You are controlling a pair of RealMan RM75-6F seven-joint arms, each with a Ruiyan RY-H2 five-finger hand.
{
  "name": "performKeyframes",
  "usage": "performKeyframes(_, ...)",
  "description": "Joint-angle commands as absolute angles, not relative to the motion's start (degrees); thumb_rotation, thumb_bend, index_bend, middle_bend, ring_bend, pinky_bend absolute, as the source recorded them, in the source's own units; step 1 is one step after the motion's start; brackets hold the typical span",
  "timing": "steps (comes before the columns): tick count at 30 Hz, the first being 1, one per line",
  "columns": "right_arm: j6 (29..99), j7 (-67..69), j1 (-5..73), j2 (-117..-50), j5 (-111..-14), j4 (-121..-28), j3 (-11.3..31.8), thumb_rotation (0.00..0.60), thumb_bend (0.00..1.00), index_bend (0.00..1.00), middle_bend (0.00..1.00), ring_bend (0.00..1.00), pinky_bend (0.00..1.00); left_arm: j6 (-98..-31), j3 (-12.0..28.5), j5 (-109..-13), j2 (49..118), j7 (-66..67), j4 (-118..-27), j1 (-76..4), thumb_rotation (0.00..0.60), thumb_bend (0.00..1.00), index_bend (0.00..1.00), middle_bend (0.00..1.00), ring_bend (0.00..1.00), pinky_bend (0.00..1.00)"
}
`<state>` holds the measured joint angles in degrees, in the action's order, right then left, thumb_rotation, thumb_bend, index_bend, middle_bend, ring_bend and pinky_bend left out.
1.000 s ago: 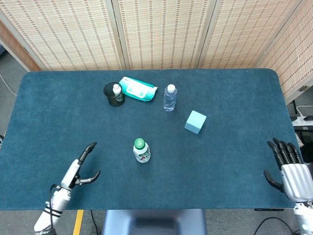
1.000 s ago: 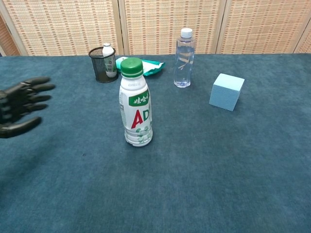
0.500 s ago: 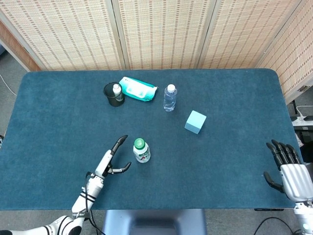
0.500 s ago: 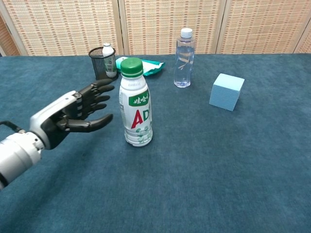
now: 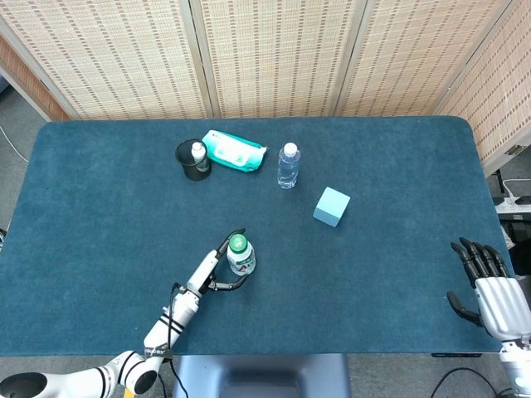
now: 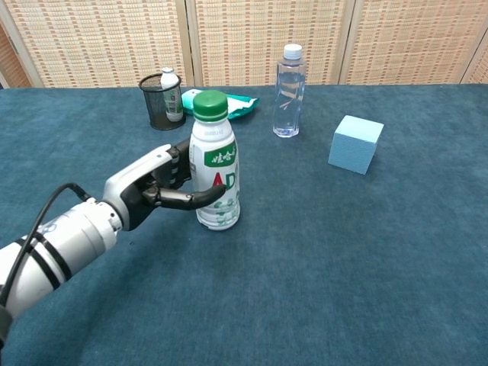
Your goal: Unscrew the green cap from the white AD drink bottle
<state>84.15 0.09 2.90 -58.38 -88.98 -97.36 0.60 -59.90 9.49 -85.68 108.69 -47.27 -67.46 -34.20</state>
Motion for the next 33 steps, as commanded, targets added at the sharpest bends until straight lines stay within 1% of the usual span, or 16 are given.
performKeyframes(1, 83.9, 0.1, 3.0, -58.2, -88.8, -97.4, 0.6, 0.600, 0.28, 0.00, 0.00, 0.00, 0.00, -59.0, 10.1, -85.0, 110.2, -47.1, -65.4, -35.6, 0.600, 0.35, 0.00, 0.00, 0.00, 0.00)
performKeyframes(9, 82.6, -0.3, 3.4, -58.3, -87.7, -97.2, 0.8, 0.600, 0.28, 0.00, 0.00, 0.00, 0.00, -57.5, 11.3, -83.6, 111.9, -48.5, -63.1, -37.9, 0.600, 0.35, 0.00, 0.00, 0.00, 0.00)
performKeyframes(11, 82.6, -0.2, 3.4, -58.2, -87.7, -97.3, 0.8, 0.600, 0.28, 0.00, 0.00, 0.00, 0.00, -56.9, 11.7, -82.7, 112.3, -48.3, -62.7, -38.2, 0.600, 0.35, 0.01, 0.01, 0.00, 0.00)
performKeyframes(12, 82.6, 0.0, 3.4, -58.1, -87.7, -97.3, 0.8, 0.600, 0.28, 0.00, 0.00, 0.00, 0.00, -56.8, 12.0, -82.1, 112.5, -48.2, -62.4, -38.2, 0.600, 0.35, 0.04, 0.04, 0.00, 0.00)
performKeyframes(15, 82.6, 0.1, 3.4, -58.1, -87.6, -97.3, 0.8, 0.600, 0.28, 0.00, 0.00, 0.00, 0.00, -57.0, 12.4, -81.0, 113.2, -47.4, -61.6, -38.0, 0.600, 0.36, 0.18, 0.22, 0.00, 0.00)
performKeyframes(17, 82.5, 0.0, 3.4, -58.1, -87.6, -97.3, 0.8, 0.600, 0.28, 0.00, 0.00, 0.00, 0.00, -57.0, 12.4, -80.5, 113.5, -47.3, -61.3, -37.9, 0.600, 0.39, 0.25, 0.29, 0.01, 0.00)
performKeyframes(19, 82.3, -0.2, 3.5, -58.2, -87.7, -97.3, 0.7, 0.600, 0.28, 0.00, 0.00, 0.00, 0.00, -57.1, 12.4, -80.3, 113.7, -47.7, -61.2, -37.8, 0.600, 0.42, 0.32, 0.36, 0.04, 0.00)
performKeyframes(22, 82.3, -0.4, 3.5, -58.3, -87.9, -97.4, 0.6, 0.600, 0.28, 0.00, 0.00, 0.00, 0.00, -57.4, 12.5, -79.9, 114.0, -48.4, -60.9, -37.5, 0.600, 0.48, 0.44, 0.46, 0.11, 0.00)
performKeyframes(27, 82.6, -0.8, 3.4, -58.5, -88.8, -97.6, 0.3, 0.600, 0.28, 0.00, 0.00, 0.00, 0.00, -58.8, 12.2, -80.0, 114.3, -49.7, -60.8, -36.7, 0.600, 0.60, 0.59, 0.59, 0.18, 0.00)
performKeyframes(29, 82.8, -0.8, 3.6, -58.9, -89.5, -97.4, 0.2, 0.600, 0.28, 0.00, 0.00, 0.00, 0.00, -59.5, 11.9, -80.4, 114.4, -50.1, -60.8, -36.4, 0.600, 0.66, 0.66, 0.65, 0.22, 0.00)
performKeyframes(31, 82.9, -0.5, 4.0, -59.5, -90.8, -97.1, 0.1, 0.600, 0.28, 0.00, 0.00, 0.00, 0.00, -60.5, 11.4, -80.9, 114.7, -50.0, -60.3, -36.0, 0.600, 0.69, 0.68, 0.68, 0.23, 0.00)
performKeyframes(33, 82.1, 0.3, 5.3, -59.8, -92.7, -97.4, 0.2, 0.600, 0.28, 0.00, 0.00, 0.00, 0.00, -62.0, 10.9, -81.2, 115.6, -49.8, -59.4, -35.2, 0.600, 0.70, 0.69, 0.69, 0.25, 0.00)
